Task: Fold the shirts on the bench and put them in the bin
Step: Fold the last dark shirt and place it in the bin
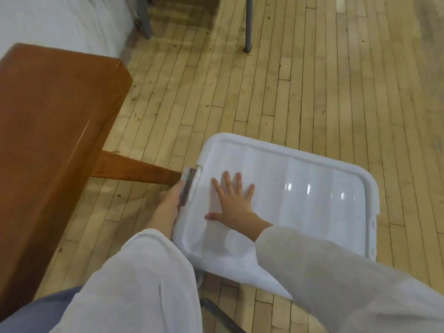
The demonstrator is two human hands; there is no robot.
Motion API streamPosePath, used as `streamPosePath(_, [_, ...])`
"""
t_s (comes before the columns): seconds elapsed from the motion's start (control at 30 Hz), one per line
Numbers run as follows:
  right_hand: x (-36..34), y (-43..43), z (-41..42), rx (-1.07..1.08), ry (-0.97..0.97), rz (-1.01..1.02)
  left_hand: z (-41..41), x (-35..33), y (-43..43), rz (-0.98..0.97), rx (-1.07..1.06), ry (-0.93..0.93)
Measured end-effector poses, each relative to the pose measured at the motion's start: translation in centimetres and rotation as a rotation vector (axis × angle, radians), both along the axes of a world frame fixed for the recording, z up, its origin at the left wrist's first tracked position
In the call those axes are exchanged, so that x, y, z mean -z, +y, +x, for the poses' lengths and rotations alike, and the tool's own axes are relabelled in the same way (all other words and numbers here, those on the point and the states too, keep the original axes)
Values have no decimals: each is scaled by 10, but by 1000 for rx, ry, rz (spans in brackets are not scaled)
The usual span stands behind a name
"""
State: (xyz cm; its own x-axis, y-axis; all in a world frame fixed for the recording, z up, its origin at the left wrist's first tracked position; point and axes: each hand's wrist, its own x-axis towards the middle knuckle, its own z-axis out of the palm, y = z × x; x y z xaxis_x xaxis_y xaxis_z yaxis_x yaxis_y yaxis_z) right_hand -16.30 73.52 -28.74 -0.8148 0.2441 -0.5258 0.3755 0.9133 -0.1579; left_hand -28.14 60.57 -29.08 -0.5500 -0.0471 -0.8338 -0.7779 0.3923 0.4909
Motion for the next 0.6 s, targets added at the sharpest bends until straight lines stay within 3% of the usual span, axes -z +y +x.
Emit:
streamPosePath(0.1, [0, -2, 1, 4, -3, 16, 4, 0, 11, -132, 90, 266])
streamPosePath(0.23, [1, -2, 2, 0, 9, 32, 33, -4, 29, -319, 529, 536])
streamPosePath(0.37, [2, -4, 1, -6, 7, 38, 44, -4, 33, -491, 635, 627])
streamPosePath(0.6, [0, -4, -1, -4, -17, 16, 48, 2, 34, -567, 743, 760])
